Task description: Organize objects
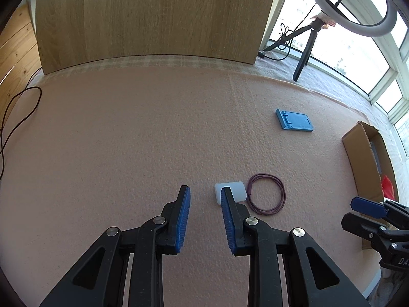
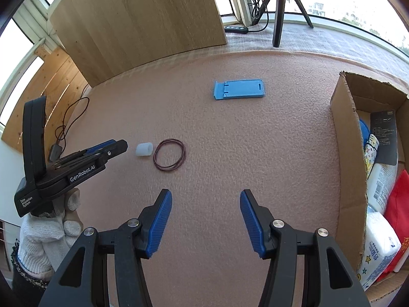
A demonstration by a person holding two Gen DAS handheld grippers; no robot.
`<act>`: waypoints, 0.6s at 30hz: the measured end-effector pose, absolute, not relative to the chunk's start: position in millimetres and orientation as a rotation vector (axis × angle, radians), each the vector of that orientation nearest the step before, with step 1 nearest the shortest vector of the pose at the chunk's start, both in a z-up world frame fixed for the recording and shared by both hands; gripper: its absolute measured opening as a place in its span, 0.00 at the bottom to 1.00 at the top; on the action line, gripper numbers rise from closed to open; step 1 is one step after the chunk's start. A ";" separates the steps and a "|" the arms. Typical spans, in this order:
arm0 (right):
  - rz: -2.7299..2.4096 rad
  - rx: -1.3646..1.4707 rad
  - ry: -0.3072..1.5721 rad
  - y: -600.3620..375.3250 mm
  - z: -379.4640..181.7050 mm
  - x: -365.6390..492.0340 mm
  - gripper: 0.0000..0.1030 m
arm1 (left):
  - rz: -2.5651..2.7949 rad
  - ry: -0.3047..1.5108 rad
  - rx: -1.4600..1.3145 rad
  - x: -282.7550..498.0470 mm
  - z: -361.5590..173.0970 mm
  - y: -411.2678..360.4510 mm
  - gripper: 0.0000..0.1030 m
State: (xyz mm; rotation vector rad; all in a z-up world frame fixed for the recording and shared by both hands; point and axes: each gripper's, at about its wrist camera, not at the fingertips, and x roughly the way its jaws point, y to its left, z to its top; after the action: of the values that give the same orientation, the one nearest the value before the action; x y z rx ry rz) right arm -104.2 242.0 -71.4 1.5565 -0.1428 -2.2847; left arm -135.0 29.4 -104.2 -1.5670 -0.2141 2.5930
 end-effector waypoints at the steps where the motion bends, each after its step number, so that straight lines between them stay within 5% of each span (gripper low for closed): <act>1: -2.290 1.558 -0.126 237.7 -73.4 -109.0 0.50 | 2.575 -0.199 -1.572 -133.5 -105.7 31.2 0.27; 5: -2.286 1.579 -0.087 220.4 -85.2 -128.8 0.50 | 2.549 -0.139 -1.562 -131.7 -111.1 44.0 0.38; 18: -2.245 1.612 0.070 179.1 -113.2 -150.5 0.46 | 2.514 -0.085 -1.561 -143.7 -121.1 55.4 0.38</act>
State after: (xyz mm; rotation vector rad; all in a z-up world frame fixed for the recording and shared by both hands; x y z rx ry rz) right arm -150.5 179.1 -113.2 1.6115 0.0698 -2.2450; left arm -143.7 55.4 -121.1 -1.5614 -0.0849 2.5141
